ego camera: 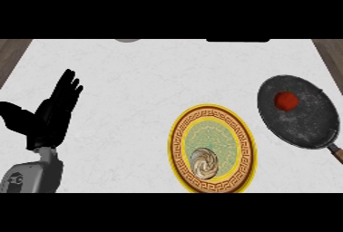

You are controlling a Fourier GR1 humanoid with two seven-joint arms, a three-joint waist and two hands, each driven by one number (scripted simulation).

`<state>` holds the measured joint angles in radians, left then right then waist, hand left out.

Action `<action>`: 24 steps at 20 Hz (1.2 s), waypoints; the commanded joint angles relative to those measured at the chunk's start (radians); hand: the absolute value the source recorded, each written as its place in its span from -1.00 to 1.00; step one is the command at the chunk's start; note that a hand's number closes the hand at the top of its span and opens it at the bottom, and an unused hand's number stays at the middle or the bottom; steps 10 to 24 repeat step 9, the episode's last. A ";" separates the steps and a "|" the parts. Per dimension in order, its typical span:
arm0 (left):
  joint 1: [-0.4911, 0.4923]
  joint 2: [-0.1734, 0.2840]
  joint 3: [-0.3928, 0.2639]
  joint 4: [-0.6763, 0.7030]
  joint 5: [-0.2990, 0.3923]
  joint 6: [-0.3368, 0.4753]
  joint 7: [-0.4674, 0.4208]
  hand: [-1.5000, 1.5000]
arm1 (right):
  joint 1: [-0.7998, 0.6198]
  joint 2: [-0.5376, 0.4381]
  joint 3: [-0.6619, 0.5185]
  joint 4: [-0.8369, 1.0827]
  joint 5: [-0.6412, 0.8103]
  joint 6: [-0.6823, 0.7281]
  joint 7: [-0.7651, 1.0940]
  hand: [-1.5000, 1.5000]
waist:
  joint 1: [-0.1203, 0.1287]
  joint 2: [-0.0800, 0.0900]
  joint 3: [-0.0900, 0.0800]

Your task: Pick the bell pepper from the plate and place it in the pan

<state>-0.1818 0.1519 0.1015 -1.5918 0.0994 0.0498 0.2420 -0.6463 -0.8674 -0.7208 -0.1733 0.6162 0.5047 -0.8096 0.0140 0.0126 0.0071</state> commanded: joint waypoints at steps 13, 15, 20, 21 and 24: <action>0.001 0.009 0.008 -0.035 0.015 -0.003 0.038 0.00 | 0.127 -0.067 0.024 -0.022 -0.049 0.236 -0.219 -1.00 | 0.002 -0.004 0.003; 0.001 0.009 0.008 -0.035 0.015 -0.003 0.038 0.00 | 0.127 -0.067 0.024 -0.022 -0.049 0.236 -0.219 -1.00 | 0.002 -0.004 0.003; 0.001 0.009 0.008 -0.035 0.015 -0.003 0.038 0.00 | 0.127 -0.067 0.024 -0.022 -0.049 0.236 -0.219 -1.00 | 0.002 -0.004 0.003; 0.001 0.009 0.008 -0.035 0.015 -0.003 0.038 0.00 | 0.127 -0.067 0.024 -0.022 -0.049 0.236 -0.219 -1.00 | 0.002 -0.004 0.003; 0.001 0.009 0.008 -0.035 0.015 -0.003 0.038 0.00 | 0.127 -0.067 0.024 -0.022 -0.049 0.236 -0.219 -1.00 | 0.002 -0.004 0.003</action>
